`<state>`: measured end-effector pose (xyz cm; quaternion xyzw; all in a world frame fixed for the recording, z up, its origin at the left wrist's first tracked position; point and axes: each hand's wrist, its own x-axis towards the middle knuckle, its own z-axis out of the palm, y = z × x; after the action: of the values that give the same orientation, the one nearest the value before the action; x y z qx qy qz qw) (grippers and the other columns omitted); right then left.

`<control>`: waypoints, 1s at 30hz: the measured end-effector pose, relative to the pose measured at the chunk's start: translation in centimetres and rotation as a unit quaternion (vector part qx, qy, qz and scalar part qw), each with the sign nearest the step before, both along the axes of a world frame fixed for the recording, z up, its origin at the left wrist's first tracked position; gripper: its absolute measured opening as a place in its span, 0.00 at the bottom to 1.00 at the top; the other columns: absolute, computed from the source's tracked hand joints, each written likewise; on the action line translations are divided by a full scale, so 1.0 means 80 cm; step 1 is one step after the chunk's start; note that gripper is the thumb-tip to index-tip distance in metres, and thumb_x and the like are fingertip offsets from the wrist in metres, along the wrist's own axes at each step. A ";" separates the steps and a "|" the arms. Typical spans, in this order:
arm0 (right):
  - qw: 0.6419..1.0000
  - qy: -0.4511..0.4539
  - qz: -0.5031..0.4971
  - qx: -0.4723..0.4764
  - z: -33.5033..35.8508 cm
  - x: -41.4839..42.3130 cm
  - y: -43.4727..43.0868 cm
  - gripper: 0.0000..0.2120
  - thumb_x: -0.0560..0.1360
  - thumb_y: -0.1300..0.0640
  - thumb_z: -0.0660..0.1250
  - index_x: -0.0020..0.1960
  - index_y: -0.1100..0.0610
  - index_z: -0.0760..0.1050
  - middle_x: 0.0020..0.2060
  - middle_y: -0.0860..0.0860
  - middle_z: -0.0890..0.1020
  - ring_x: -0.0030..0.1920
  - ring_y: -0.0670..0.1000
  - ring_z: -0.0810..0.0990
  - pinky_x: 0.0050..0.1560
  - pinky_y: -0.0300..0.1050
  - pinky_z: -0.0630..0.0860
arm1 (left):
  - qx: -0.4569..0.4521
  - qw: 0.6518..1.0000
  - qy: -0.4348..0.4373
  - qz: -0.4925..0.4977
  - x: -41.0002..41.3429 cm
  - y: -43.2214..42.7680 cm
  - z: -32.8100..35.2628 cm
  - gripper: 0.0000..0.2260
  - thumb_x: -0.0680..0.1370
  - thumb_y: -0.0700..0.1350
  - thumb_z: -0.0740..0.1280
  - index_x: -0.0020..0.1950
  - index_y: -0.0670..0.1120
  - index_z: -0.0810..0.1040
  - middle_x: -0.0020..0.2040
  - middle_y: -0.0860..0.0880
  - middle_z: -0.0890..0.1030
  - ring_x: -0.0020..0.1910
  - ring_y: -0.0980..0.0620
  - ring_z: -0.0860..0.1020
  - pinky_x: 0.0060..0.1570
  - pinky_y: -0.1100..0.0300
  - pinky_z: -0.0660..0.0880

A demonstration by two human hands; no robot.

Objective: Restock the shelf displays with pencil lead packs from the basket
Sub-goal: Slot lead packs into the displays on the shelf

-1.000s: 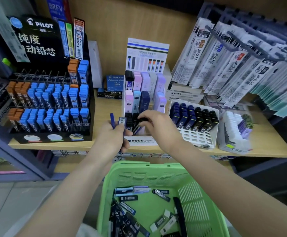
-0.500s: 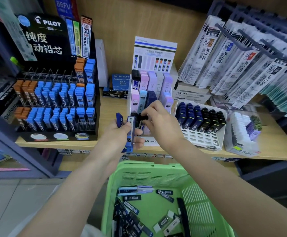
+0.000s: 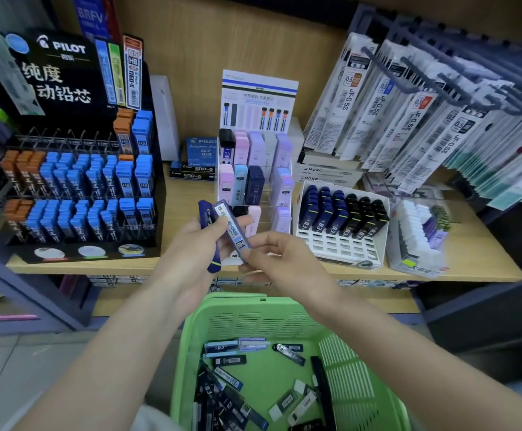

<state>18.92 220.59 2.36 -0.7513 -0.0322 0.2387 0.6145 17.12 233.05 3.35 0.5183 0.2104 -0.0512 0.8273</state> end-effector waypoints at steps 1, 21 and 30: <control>1.000 -0.003 -0.023 0.015 0.002 -0.001 -0.005 0.02 0.77 0.62 0.64 0.47 0.58 0.75 0.39 0.51 0.76 0.34 0.43 0.81 0.38 0.34 0.79 | -0.003 1.000 0.000 -0.006 0.000 -0.002 0.000 0.09 0.82 0.40 0.56 0.50 0.45 0.75 0.50 0.46 0.83 0.47 0.52 0.82 0.50 0.58 0.79; 0.949 -0.309 -0.055 -0.023 0.030 0.011 0.037 0.08 0.73 0.62 0.69 0.45 0.48 0.78 0.42 0.52 0.81 0.41 0.49 0.81 0.43 0.41 0.78 | 0.218 0.974 0.059 0.000 -0.030 0.082 -0.016 0.08 0.81 0.42 0.59 0.43 0.46 0.66 0.37 0.46 0.73 0.25 0.52 0.60 0.17 0.66 0.56; 0.885 -0.435 0.062 -0.155 -0.002 0.035 0.133 0.05 0.73 0.62 0.70 0.49 0.56 0.81 0.40 0.41 0.75 0.40 0.39 0.75 0.44 0.26 0.71 | 0.215 0.972 0.066 0.064 -0.056 0.159 -0.024 0.08 0.81 0.40 0.59 0.43 0.43 0.65 0.33 0.47 0.73 0.22 0.53 0.59 0.18 0.68 0.55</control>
<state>21.69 231.22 2.17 -0.8619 -0.3053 -0.0731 0.3981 12.68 245.75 1.46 0.6651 0.3028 0.0140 0.6825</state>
